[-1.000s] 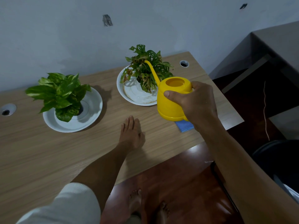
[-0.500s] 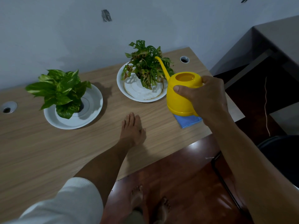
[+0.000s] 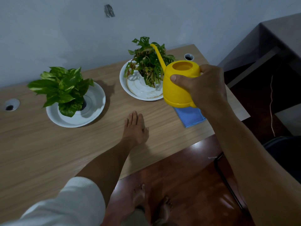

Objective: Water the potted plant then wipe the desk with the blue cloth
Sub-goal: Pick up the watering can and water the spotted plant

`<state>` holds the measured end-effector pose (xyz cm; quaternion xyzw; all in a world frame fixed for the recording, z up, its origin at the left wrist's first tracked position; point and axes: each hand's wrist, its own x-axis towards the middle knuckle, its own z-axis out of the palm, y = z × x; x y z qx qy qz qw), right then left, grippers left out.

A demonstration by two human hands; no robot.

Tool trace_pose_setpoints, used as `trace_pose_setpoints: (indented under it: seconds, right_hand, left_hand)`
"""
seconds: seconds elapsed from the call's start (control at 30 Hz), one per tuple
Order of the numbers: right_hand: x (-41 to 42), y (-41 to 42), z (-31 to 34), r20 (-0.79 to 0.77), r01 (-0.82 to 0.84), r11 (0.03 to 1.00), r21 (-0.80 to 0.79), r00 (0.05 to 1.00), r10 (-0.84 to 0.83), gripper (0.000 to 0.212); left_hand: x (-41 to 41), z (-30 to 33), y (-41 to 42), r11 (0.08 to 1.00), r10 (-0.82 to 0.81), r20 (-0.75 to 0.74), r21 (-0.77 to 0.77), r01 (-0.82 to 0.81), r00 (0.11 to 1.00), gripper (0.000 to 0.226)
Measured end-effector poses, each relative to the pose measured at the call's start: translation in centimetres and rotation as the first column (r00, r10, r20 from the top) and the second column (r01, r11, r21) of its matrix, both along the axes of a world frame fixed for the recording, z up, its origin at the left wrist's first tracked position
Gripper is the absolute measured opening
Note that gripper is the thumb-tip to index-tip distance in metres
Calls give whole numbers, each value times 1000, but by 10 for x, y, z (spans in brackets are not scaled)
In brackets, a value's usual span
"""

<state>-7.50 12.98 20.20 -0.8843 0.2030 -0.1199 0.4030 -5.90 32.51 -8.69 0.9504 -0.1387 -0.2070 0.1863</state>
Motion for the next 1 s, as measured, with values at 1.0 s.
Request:
trace_pose_setpoints:
  seconds: [1.0]
  right_hand:
    - [-35,-12,-7,-84,44,997,56,996,-39,49]
  left_hand:
    - [0,1,-1,1000,-4,-20,17,4,1000,82]
